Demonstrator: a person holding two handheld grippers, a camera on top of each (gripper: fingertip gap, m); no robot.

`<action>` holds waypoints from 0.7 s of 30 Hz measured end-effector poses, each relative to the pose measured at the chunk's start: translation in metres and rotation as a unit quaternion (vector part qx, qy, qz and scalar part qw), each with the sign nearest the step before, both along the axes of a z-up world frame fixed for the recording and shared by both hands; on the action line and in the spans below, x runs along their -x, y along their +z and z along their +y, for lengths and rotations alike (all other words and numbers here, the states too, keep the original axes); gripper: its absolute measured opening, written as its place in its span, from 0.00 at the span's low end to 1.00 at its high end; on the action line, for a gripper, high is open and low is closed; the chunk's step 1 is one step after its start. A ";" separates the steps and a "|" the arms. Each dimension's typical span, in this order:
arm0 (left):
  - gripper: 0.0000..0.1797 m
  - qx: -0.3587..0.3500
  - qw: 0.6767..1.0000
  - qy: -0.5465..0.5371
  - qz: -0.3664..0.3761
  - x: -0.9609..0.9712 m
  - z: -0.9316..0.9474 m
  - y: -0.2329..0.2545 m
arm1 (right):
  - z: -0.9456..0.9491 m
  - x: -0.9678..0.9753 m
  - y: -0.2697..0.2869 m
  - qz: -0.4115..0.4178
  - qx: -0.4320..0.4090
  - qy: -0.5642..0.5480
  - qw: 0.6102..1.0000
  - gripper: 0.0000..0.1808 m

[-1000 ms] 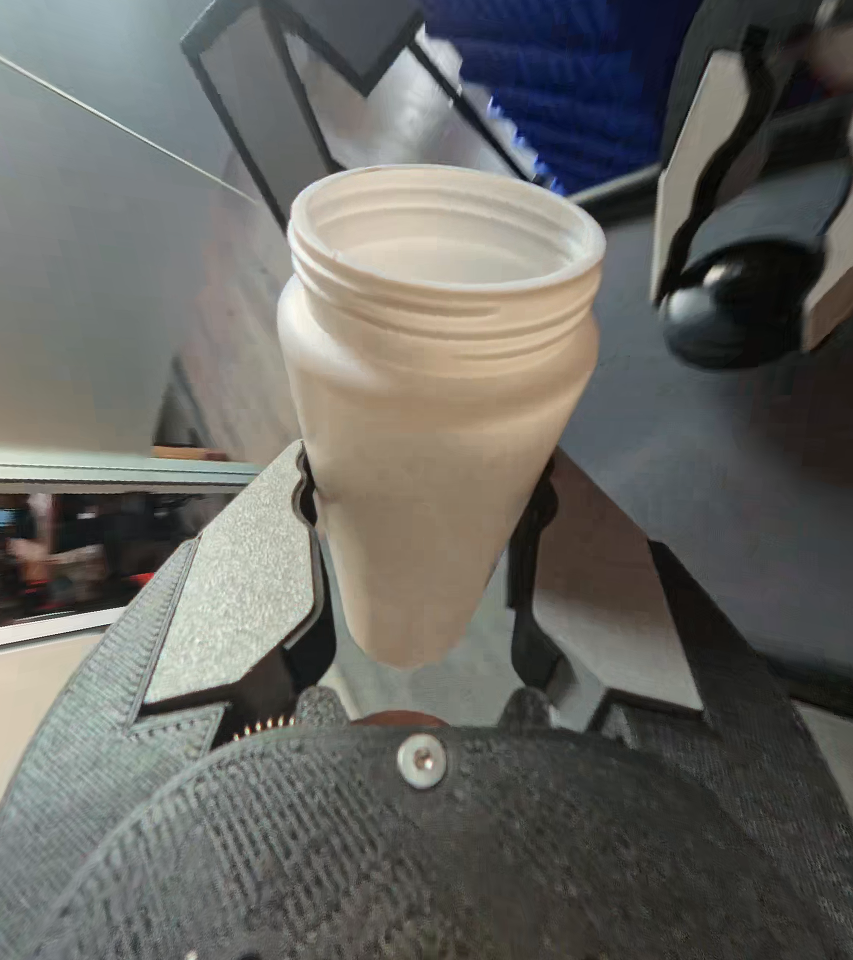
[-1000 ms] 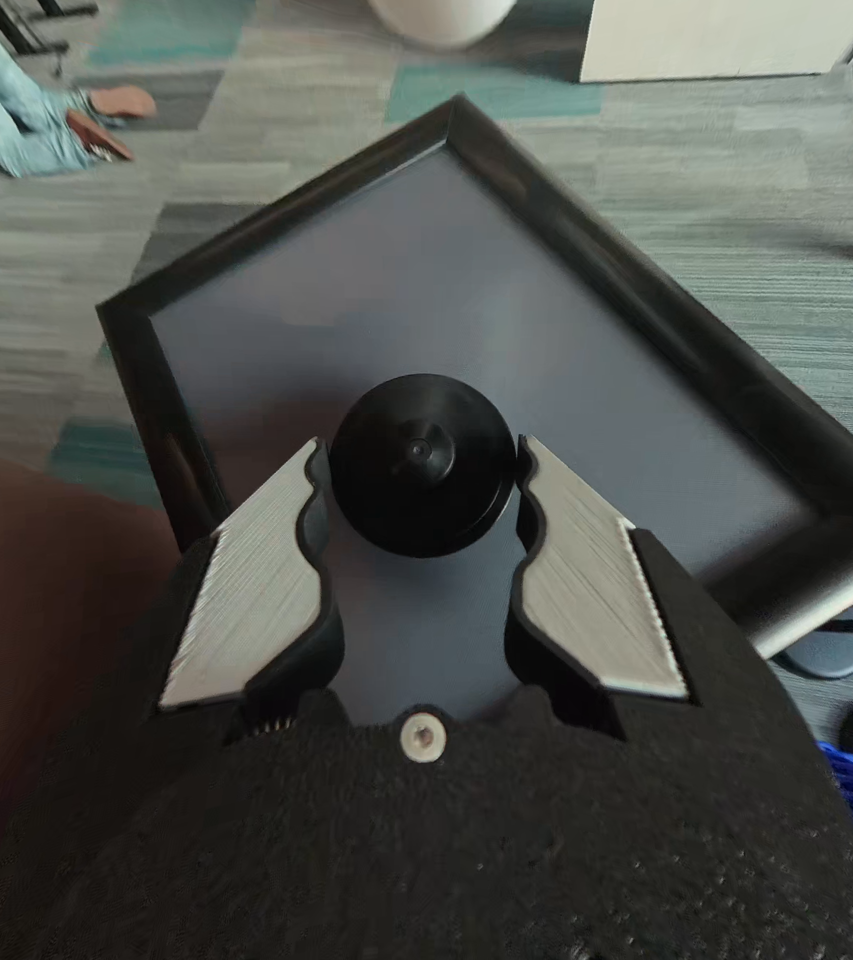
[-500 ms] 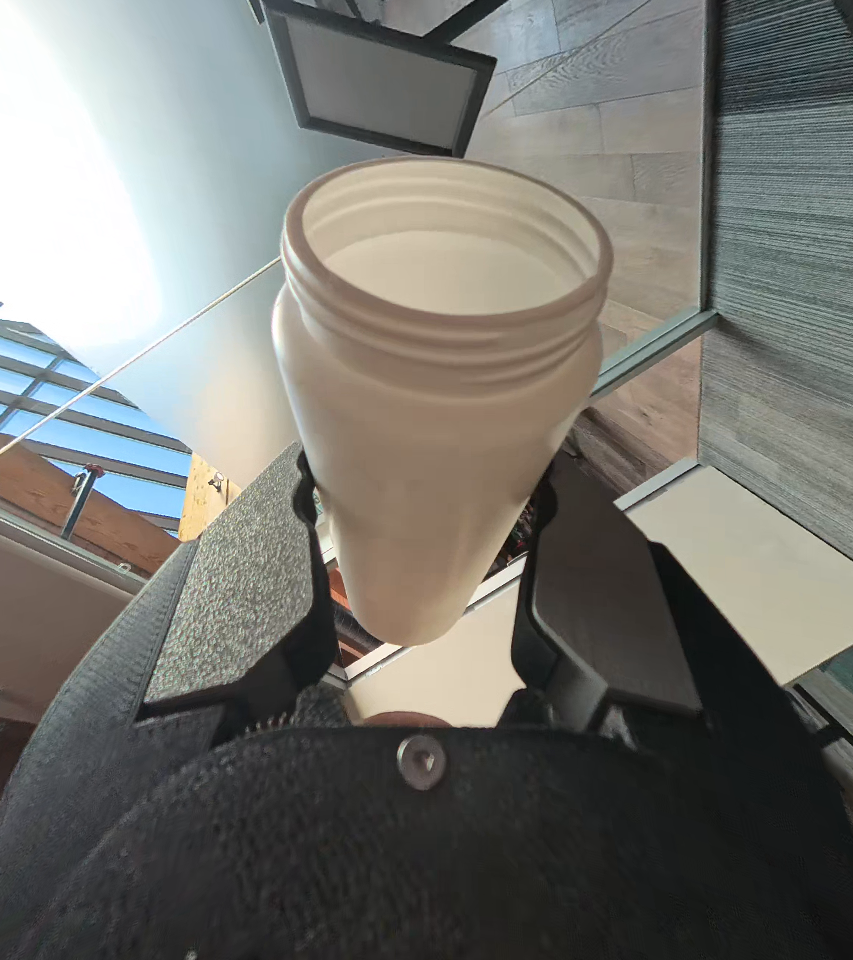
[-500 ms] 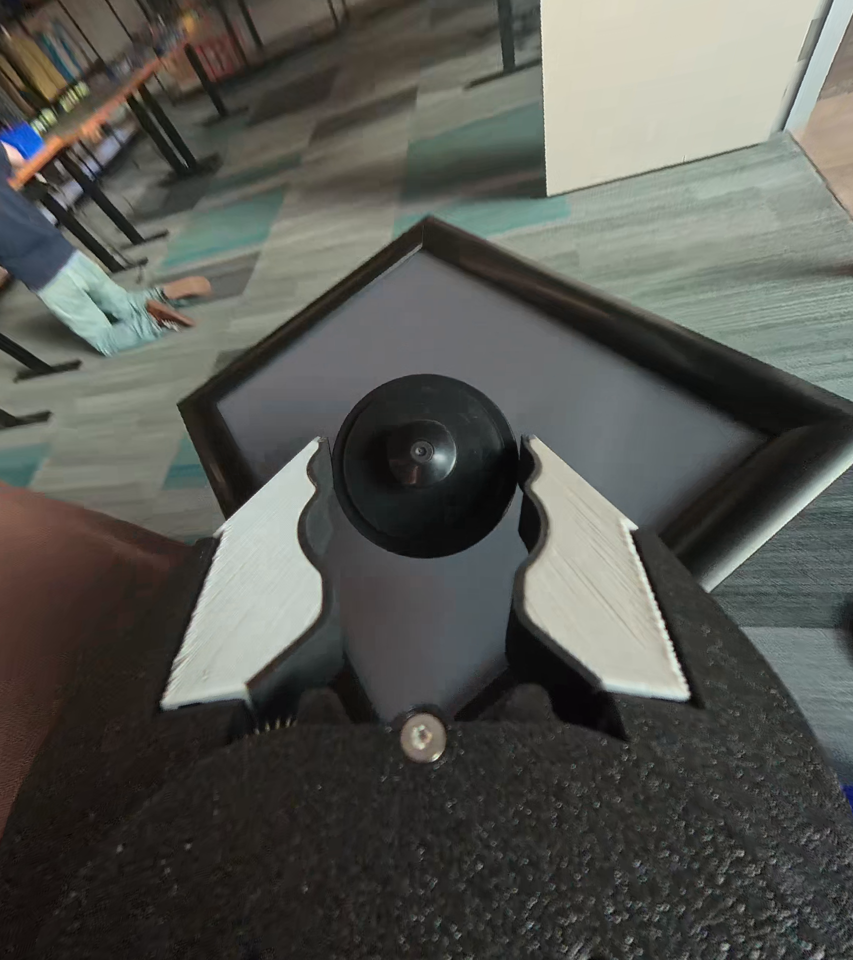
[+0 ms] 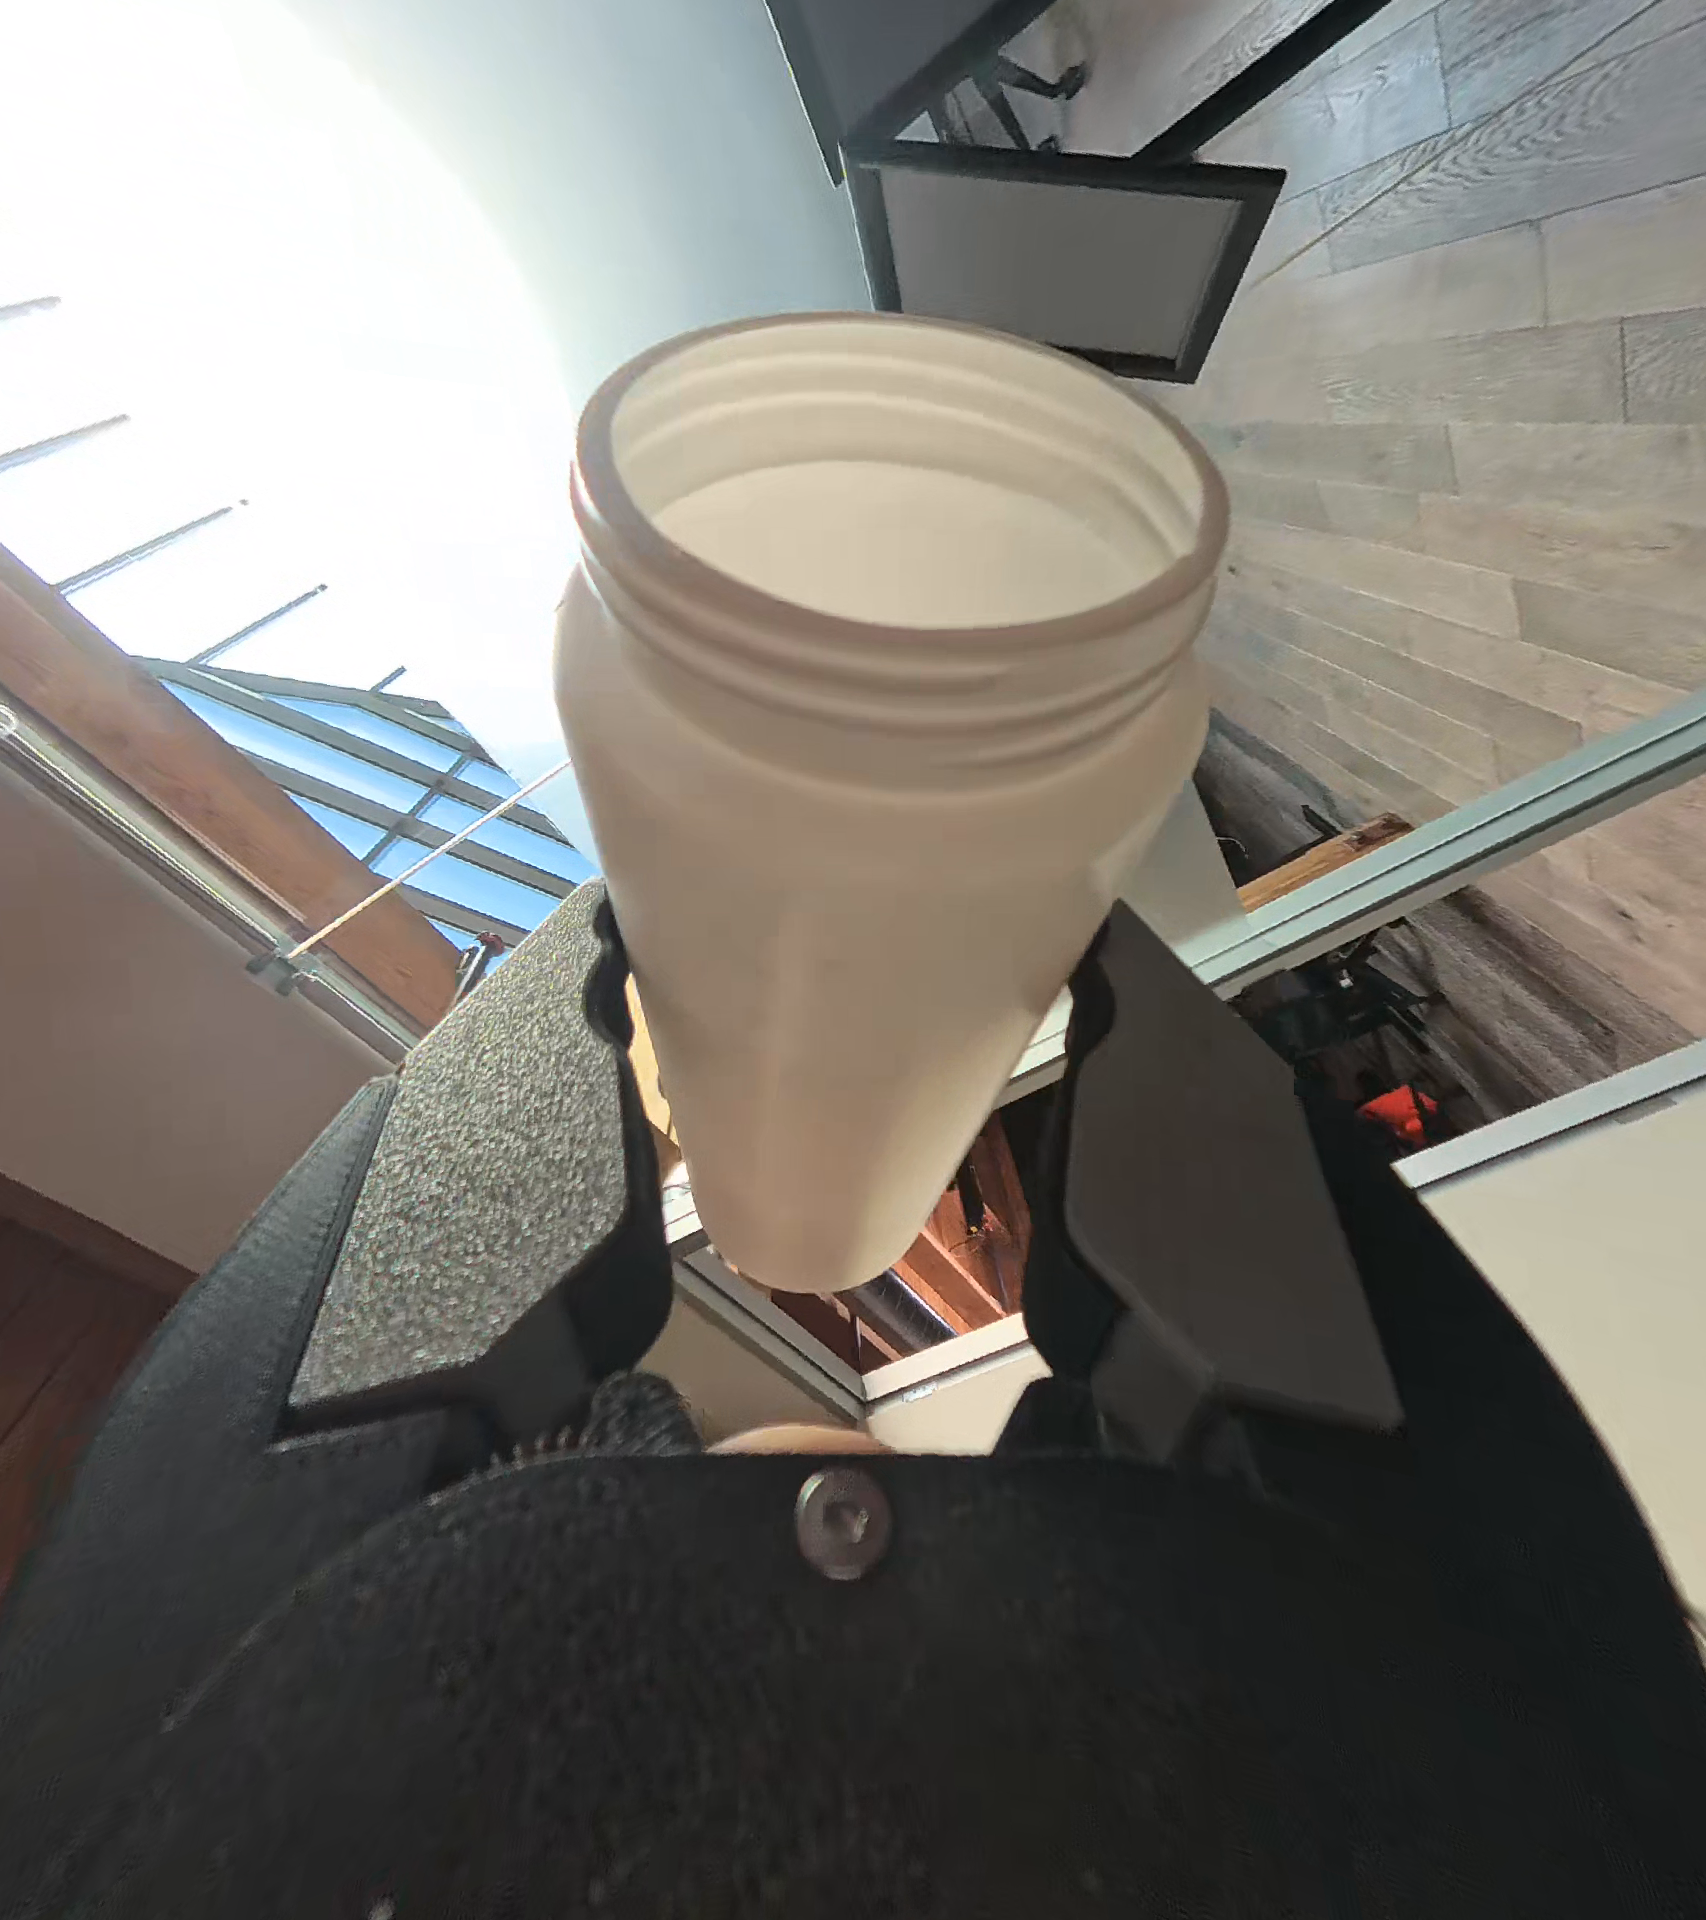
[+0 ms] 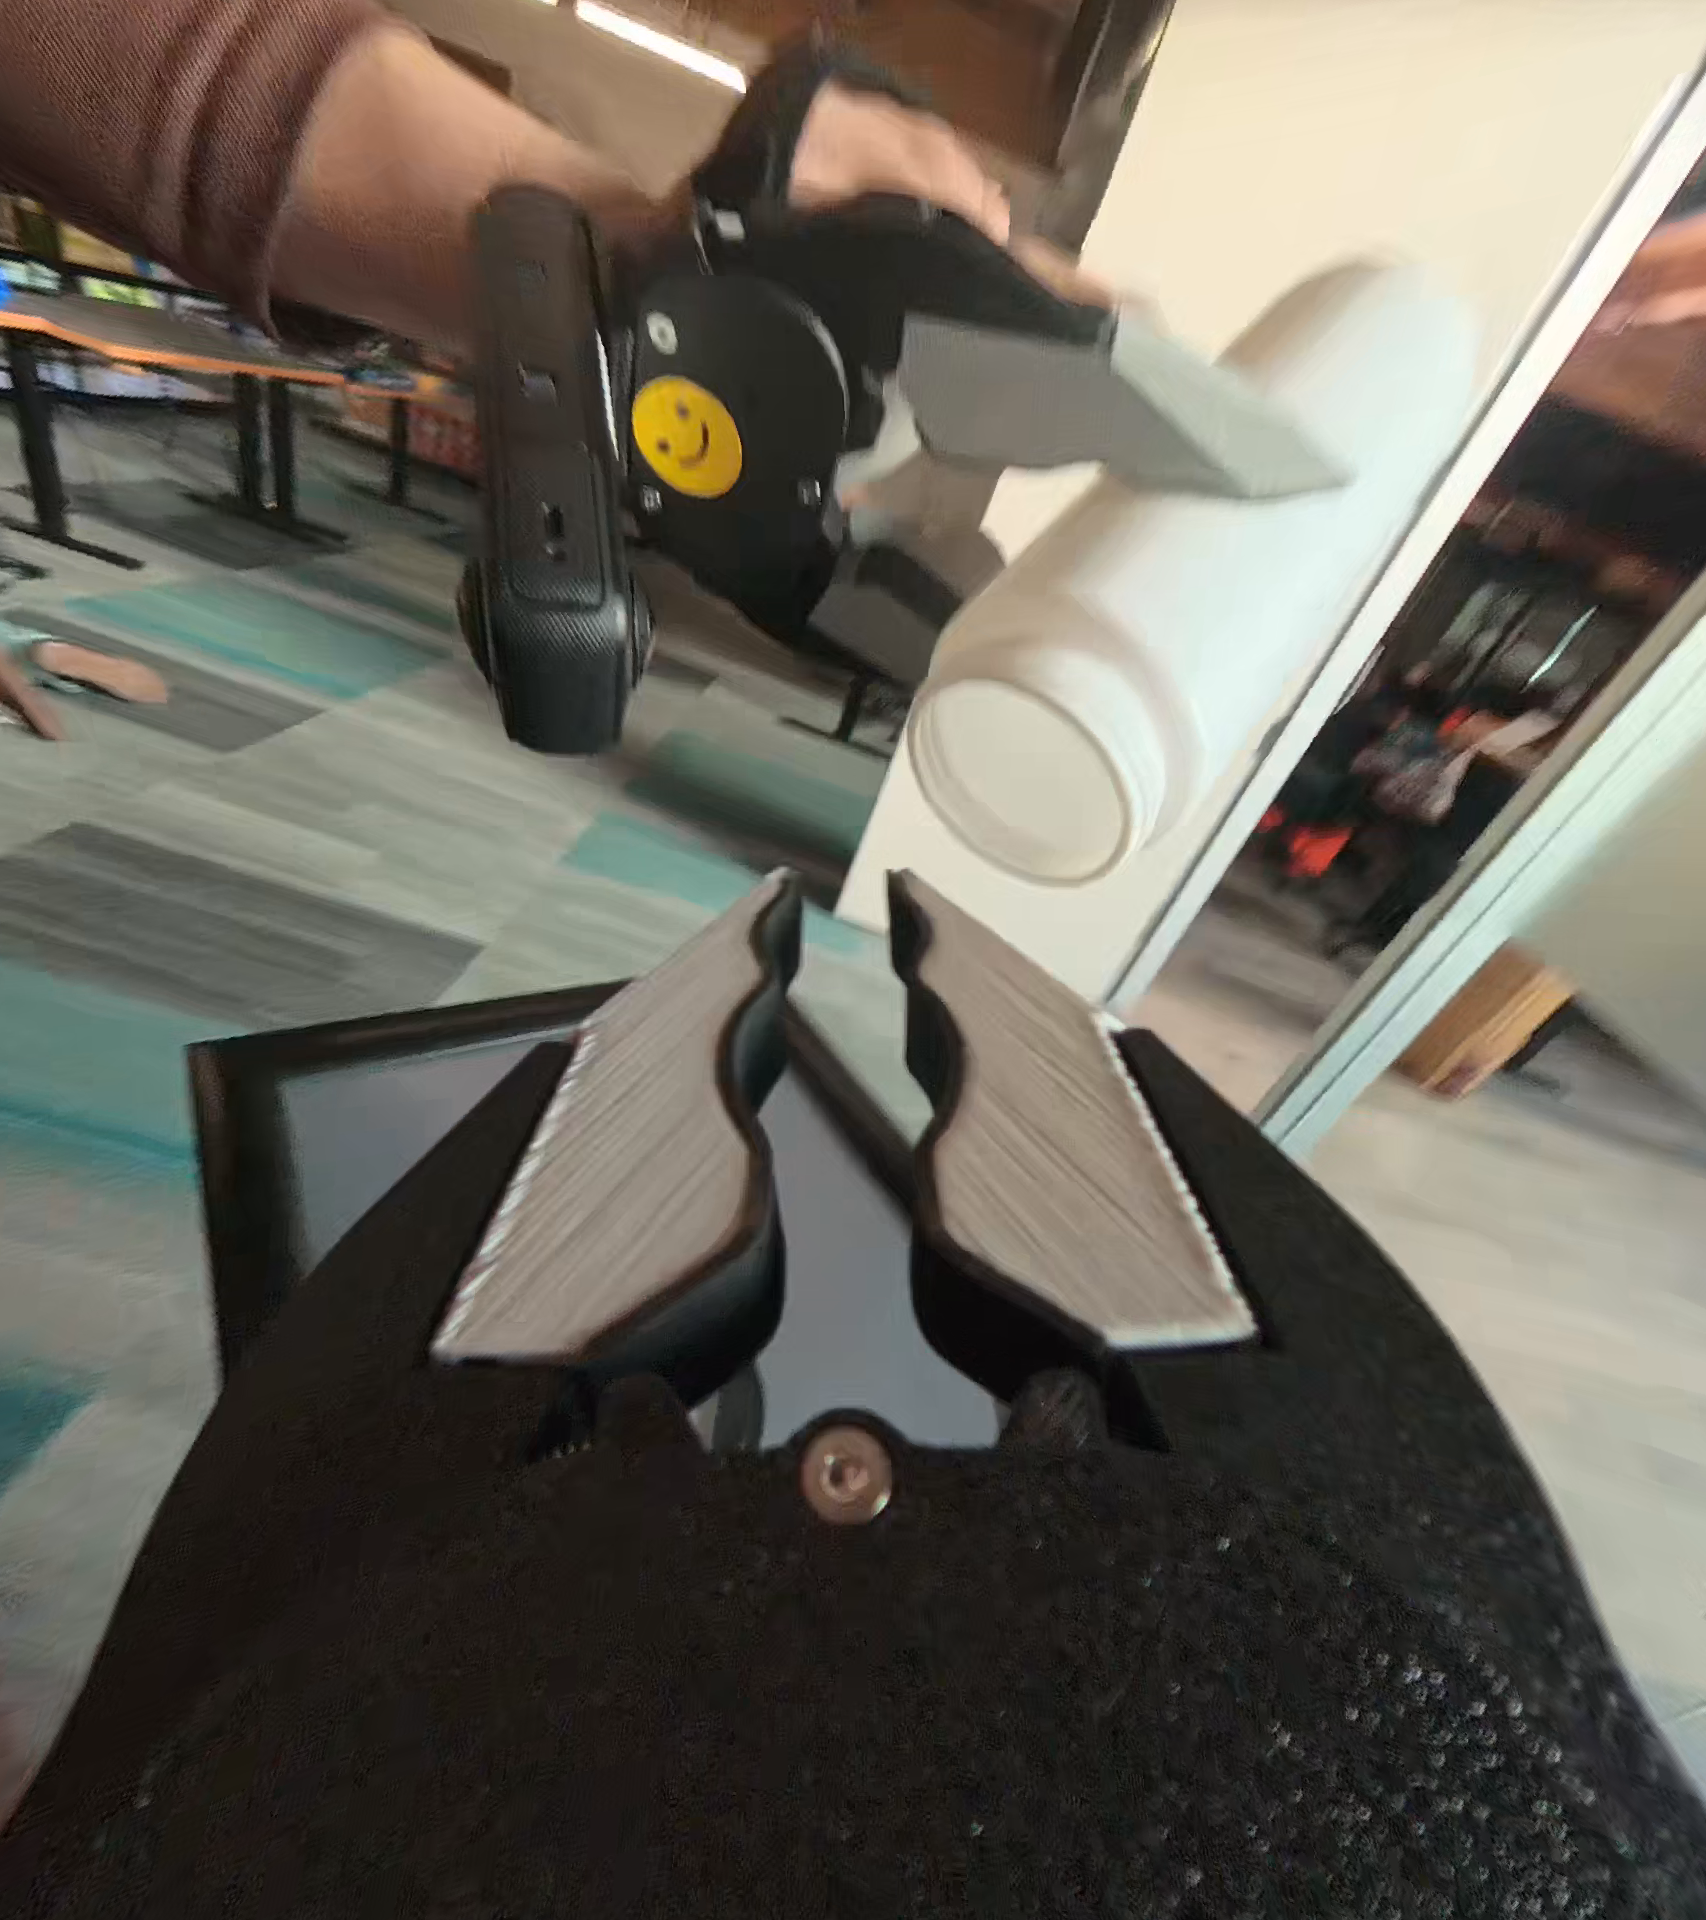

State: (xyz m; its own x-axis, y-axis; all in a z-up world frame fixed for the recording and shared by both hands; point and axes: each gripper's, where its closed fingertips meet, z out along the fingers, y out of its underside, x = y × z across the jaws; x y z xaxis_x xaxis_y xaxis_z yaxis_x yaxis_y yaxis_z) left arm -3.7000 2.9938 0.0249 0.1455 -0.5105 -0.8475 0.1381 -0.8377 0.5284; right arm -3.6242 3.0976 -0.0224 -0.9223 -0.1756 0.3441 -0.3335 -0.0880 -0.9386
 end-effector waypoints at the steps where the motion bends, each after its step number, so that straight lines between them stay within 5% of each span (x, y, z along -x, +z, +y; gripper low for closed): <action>1: 0.48 -0.011 1.000 0.008 -0.004 0.001 -0.002 0.000 | 0.000 0.004 0.013 0.031 0.040 -0.038 0.998 0.00; 4: 0.47 -0.010 1.000 0.008 -0.002 0.002 -0.001 0.000 | -0.007 0.034 0.025 0.058 0.060 -0.156 0.984 0.00; 7: 0.47 -0.013 1.000 0.005 -0.001 0.003 0.001 0.001 | -0.019 0.031 0.011 0.061 0.018 -0.146 0.987 0.00; 10: 0.47 -0.016 1.000 -0.005 0.006 0.004 0.008 0.010 | -0.025 0.036 0.009 0.158 0.049 -0.218 0.962 0.00; 16: 0.47 0.019 0.998 -0.051 0.017 0.001 0.031 0.037 | -0.019 0.083 0.070 0.420 0.265 -0.411 0.765 0.00; 21: 0.47 0.028 0.997 -0.058 0.030 -0.002 0.032 0.052 | -0.026 0.081 0.112 0.438 0.322 -0.401 0.738 0.00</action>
